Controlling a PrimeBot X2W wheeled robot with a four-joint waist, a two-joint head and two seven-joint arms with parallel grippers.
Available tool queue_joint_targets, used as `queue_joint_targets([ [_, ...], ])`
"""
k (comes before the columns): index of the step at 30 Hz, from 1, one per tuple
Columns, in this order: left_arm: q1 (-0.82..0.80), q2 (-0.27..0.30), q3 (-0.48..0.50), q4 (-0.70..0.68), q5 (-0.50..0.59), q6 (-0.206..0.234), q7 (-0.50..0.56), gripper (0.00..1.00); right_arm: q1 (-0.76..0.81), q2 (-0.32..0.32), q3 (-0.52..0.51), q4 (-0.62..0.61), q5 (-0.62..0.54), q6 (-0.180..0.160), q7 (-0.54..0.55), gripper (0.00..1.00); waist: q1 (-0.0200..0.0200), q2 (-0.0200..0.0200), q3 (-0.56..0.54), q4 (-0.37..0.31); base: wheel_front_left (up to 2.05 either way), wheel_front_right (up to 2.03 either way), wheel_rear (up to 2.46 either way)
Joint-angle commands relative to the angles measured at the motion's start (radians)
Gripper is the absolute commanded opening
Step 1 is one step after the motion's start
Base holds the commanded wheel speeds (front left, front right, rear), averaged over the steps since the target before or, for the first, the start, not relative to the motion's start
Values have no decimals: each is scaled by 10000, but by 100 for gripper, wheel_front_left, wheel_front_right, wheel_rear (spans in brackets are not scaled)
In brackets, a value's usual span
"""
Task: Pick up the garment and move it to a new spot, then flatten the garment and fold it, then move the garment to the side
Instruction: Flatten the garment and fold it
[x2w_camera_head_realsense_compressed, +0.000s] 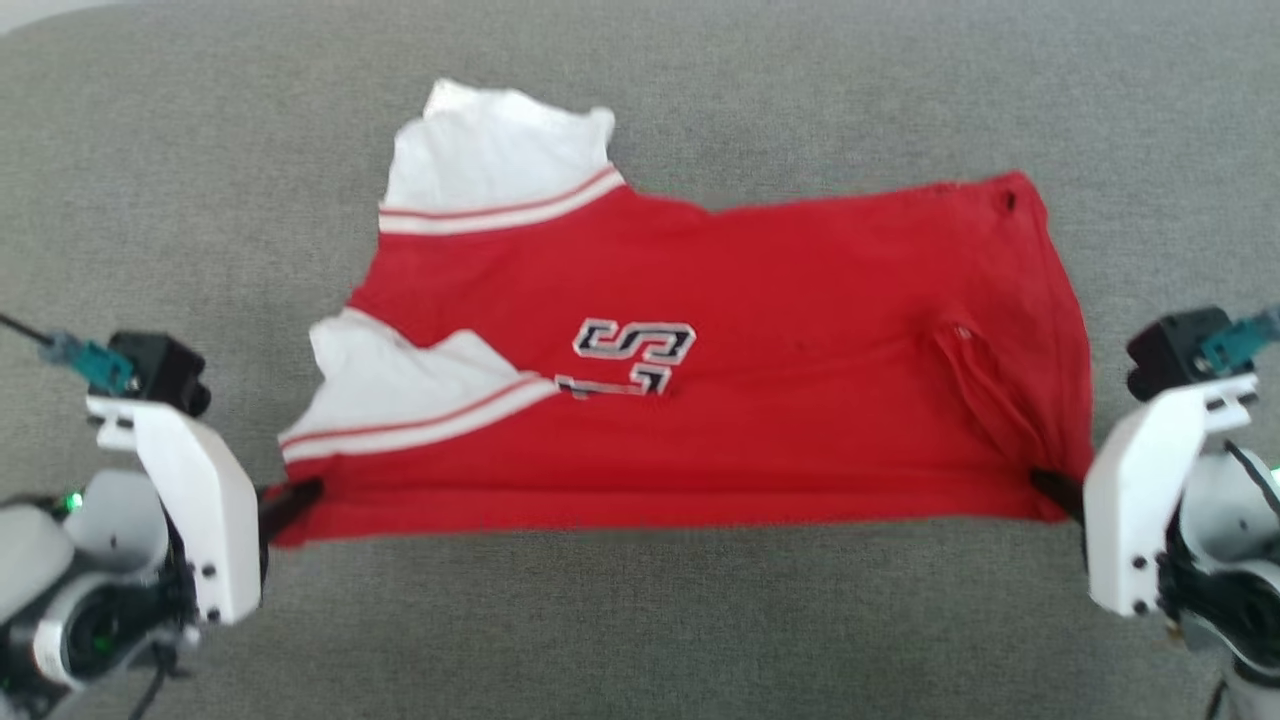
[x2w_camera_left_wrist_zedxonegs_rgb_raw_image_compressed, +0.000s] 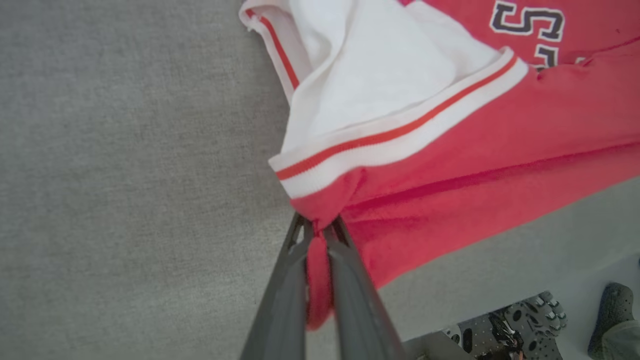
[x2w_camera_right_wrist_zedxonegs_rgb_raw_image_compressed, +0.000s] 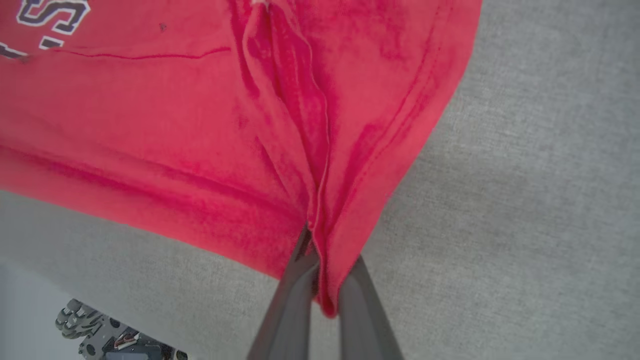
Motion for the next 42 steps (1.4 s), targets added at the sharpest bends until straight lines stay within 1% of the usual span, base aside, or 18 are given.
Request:
queue_joint_targets([
  [1,317,192,-66,-225,-159,220,-89,0,279,-65,-175,-206,61,-3,218,0,0,-1,-43,21,0,0,0],
  [4,655,294,-133,-646,-260,454,-295,0,670,46,-429,-488,121,-3,446,0,0,-1,-55,52,0,0,0],
  [8,971,137,-284,-597,-216,534,-496,0,1080,267,-569,-434,84,-3,346,0,0,-1,-7,101,0,0,0],
  [9,1009,76,-317,-476,-150,540,-549,10,1143,290,-537,-346,24,-1,213,0,0,-1,10,98,0,0,0],
  [10,1064,-7,-368,-355,-154,555,-531,49,1218,276,-471,-215,-59,-3,101,7,0,-1,33,98,0,0,0],
  [11,1077,-90,-396,-240,-113,505,-527,100,1279,370,-411,-71,-35,-1,-17,23,0,-1,56,94,0,0,0],
  [12,1077,-90,-396,-240,-113,505,-527,100,1279,370,-411,-71,-35,-1,-17,23,0,-1,56,94,0,0,0],
  [13,1057,-169,-382,-93,-114,452,-560,100,1272,452,-348,64,-12,-1,-182,43,0,-1,78,82,0,0,0],
  [14,1041,-230,-365,28,-130,408,-571,100,1257,454,-271,185,-56,-1,-352,65,0,-1,105,58,0,0,0],
  [15,1025,-280,-349,128,-170,365,-579,100,1285,464,-192,322,-113,-1,-449,98,0,-1,125,30,0,0,0],
  [16,988,-306,-304,193,-217,305,-585,100,1297,492,-112,432,-144,-1,-549,100,0,-1,148,-4,0,0,0],
  [17,932,-303,-249,241,-281,275,-595,100,1263,531,-63,485,-137,-1,-689,100,0,-1,170,-28,0,0,0],
  [20,704,-33,-139,178,-180,255,-504,100,1110,571,-48,487,-175,-3,-1011,100,0,-1,246,-150,0,0,0],
  [21,592,25,-82,89,-163,269,-460,100,1051,588,-107,409,-191,-3,-1146,100,0,-1,270,-178,0,0,0],
  [27,-258,818,347,-358,168,412,-103,100,657,864,-406,-354,-262,-1,-1915,100,0,-1,474,-544,0,0,0],
  [32,-1235,1110,741,-154,511,295,474,100,125,1125,-360,-904,-428,-1,-3136,100,0,-1,687,-974,0,0,0],
  [37,-2358,991,1102,445,776,58,1171,100,-483,1311,-46,-1110,-574,-1,-4733,100,0,-1,971,-1516,0,0,0],
  [42,-3339,693,1325,1304,1243,-352,1623,100,-1076,1397,267,-987,-656,-1,-6651,100,0,-1,1295,-2126,0,0,0],
])
